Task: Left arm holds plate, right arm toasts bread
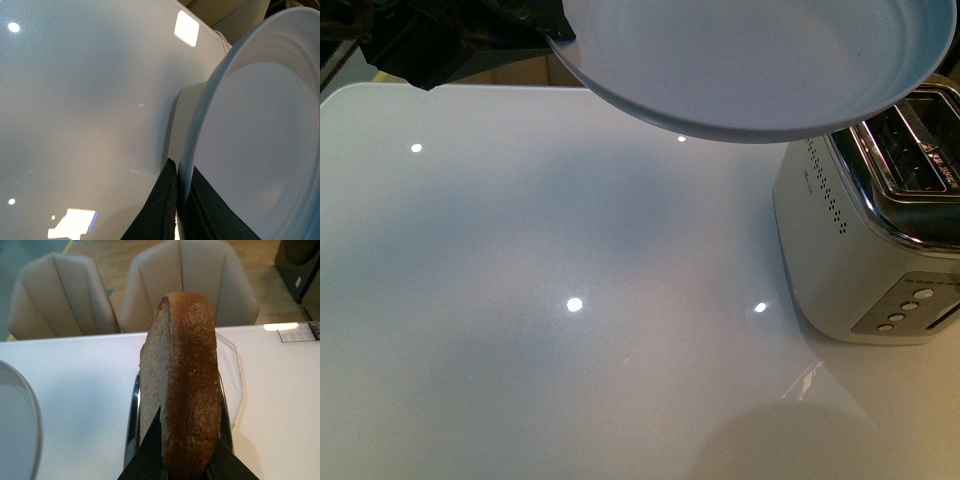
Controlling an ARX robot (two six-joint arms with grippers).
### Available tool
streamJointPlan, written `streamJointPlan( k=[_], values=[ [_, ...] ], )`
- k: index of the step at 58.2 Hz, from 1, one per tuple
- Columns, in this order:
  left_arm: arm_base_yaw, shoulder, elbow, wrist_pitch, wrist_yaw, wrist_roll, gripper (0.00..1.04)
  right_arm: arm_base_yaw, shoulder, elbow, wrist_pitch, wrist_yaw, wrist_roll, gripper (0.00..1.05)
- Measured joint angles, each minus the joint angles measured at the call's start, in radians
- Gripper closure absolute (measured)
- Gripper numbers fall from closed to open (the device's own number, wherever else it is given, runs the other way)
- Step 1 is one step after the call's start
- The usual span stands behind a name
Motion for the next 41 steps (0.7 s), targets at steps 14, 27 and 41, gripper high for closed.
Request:
streamJointPlan(
  k=[14,27,41],
  values=[
    [0.000,0.000,0.000,0.000,0.000,0.000,1.02,0.064,0.094,-0.019,0.037,0.044,-0.073,1.01],
    [0.000,0.000,0.000,0.000,0.000,0.000,1.02,0.096,0.182,-0.019,0.060,0.103,-0.121,1.01],
    [0.000,0.000,0.000,0.000,0.000,0.000,1.02,0.117,0.265,0.002,0.082,0.183,-0.167,1.01]
  ],
)
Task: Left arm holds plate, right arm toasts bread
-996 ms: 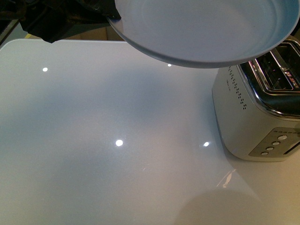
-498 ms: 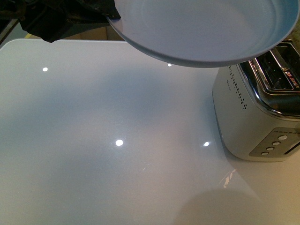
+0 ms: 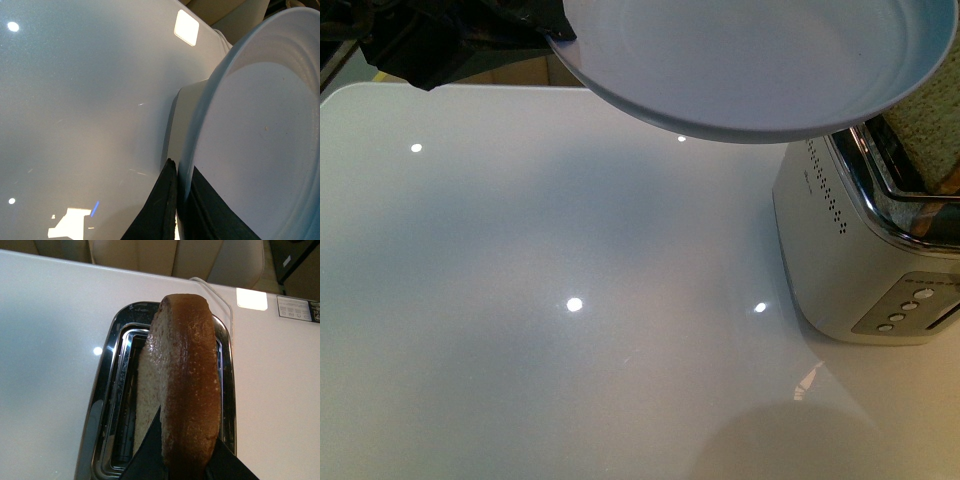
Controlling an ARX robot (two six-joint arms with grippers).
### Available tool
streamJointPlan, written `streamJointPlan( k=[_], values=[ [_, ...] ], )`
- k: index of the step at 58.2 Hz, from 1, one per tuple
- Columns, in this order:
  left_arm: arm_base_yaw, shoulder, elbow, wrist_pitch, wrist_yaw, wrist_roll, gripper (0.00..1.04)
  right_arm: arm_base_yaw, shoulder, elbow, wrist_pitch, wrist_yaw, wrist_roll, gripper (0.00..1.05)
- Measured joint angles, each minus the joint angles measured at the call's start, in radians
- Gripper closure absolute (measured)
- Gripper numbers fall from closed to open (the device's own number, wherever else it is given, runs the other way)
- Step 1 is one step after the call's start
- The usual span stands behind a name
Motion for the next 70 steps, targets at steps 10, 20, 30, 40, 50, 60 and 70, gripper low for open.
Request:
streamJointPlan(
  k=[10,20,30,40,50,60,70],
  values=[
    [0.000,0.000,0.000,0.000,0.000,0.000,1.02,0.014,0.047,0.013,0.013,0.016,-0.011,1.01],
    [0.000,0.000,0.000,0.000,0.000,0.000,1.02,0.017,0.101,0.033,0.019,0.016,-0.010,1.01],
    [0.000,0.000,0.000,0.000,0.000,0.000,1.02,0.018,0.143,0.066,0.014,0.018,-0.006,1.01],
    [0.000,0.000,0.000,0.000,0.000,0.000,1.02,0.027,0.156,0.068,0.014,0.021,-0.006,1.01],
    [0.000,0.000,0.000,0.000,0.000,0.000,1.02,0.030,0.150,0.045,0.023,0.014,-0.002,0.79],
    [0.000,0.000,0.000,0.000,0.000,0.000,1.02,0.021,0.099,0.013,0.024,-0.003,0.021,0.54],
    [0.000,0.000,0.000,0.000,0.000,0.000,1.02,-0.014,-0.037,-0.032,0.021,-0.043,0.065,0.28]
  ],
)
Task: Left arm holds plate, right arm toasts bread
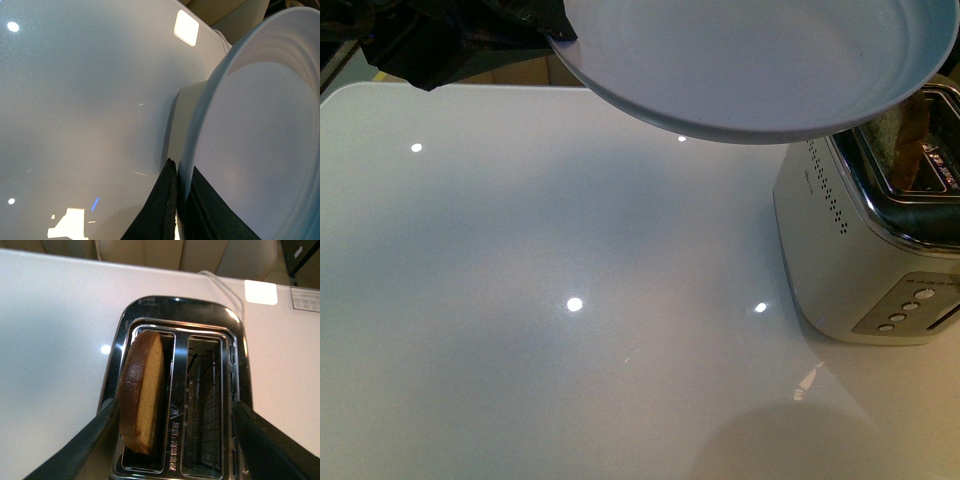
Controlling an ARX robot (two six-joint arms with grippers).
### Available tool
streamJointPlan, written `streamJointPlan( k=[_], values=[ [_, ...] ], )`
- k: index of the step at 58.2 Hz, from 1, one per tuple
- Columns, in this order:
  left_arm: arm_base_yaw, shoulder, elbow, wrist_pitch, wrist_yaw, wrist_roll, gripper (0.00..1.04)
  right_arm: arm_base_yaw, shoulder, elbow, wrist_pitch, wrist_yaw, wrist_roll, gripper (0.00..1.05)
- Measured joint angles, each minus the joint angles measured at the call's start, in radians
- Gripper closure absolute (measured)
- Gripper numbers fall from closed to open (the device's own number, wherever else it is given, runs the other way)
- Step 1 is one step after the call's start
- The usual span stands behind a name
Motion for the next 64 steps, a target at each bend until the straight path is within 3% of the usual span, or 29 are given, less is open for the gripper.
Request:
streamJointPlan(
  k=[8,19,26,32,50,53,64],
  values=[
    [0.000,0.000,0.000,0.000,0.000,0.000,1.02,-0.053,-0.174,-0.066,-0.016,-0.021,0.032,0.07],
    [0.000,0.000,0.000,0.000,0.000,0.000,1.02,-0.101,-0.360,-0.127,-0.037,-0.041,0.055,0.10],
    [-0.002,0.000,0.000,0.000,0.003,0.000,1.02,-0.103,-0.377,-0.290,0.332,-0.072,0.039,0.28],
    [0.001,0.000,0.000,0.000,-0.003,0.000,1.02,-0.103,-0.420,-0.388,0.468,-0.075,0.030,0.43],
    [0.000,0.000,0.000,0.000,0.000,0.000,1.02,-0.104,-0.553,-0.544,0.496,-0.074,0.027,0.90],
    [0.000,0.000,0.000,0.000,0.001,0.000,1.02,-0.104,-0.587,-0.569,0.494,-0.074,0.027,1.01],
    [0.000,0.000,0.000,0.000,0.001,0.000,1.02,-0.105,-0.678,-0.629,0.462,-0.074,0.024,1.03]
  ],
)
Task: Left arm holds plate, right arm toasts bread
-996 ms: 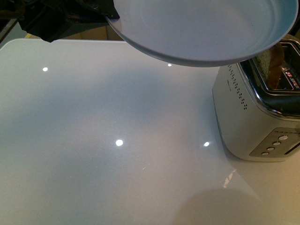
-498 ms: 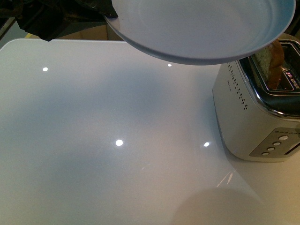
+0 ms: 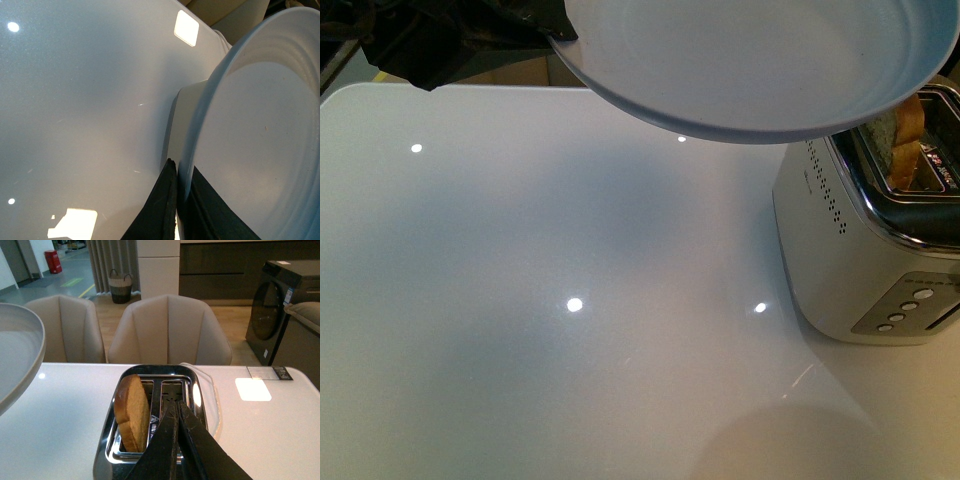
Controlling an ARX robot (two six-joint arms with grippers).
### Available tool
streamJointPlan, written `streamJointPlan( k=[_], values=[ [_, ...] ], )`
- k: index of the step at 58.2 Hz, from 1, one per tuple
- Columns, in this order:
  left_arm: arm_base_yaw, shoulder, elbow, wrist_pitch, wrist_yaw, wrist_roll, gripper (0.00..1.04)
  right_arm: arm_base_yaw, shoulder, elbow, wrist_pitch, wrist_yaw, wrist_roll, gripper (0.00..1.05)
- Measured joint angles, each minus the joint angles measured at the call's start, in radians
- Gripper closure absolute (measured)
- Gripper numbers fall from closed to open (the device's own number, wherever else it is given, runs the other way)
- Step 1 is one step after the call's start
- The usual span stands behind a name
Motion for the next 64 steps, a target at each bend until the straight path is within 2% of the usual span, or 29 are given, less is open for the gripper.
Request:
streamJointPlan(
  k=[29,36,64],
  values=[
    [0.000,0.000,0.000,0.000,0.000,0.000,1.02,0.000,-0.241,-0.087,-0.154,0.000,0.000,1.03],
    [0.000,0.000,0.000,0.000,-0.001,0.000,1.02,0.000,-0.265,-0.107,-0.137,0.002,0.000,1.03],
    [0.000,0.000,0.000,0.000,0.000,0.000,1.02,0.000,-0.482,-0.107,-0.348,0.000,0.000,1.03]
  ],
)
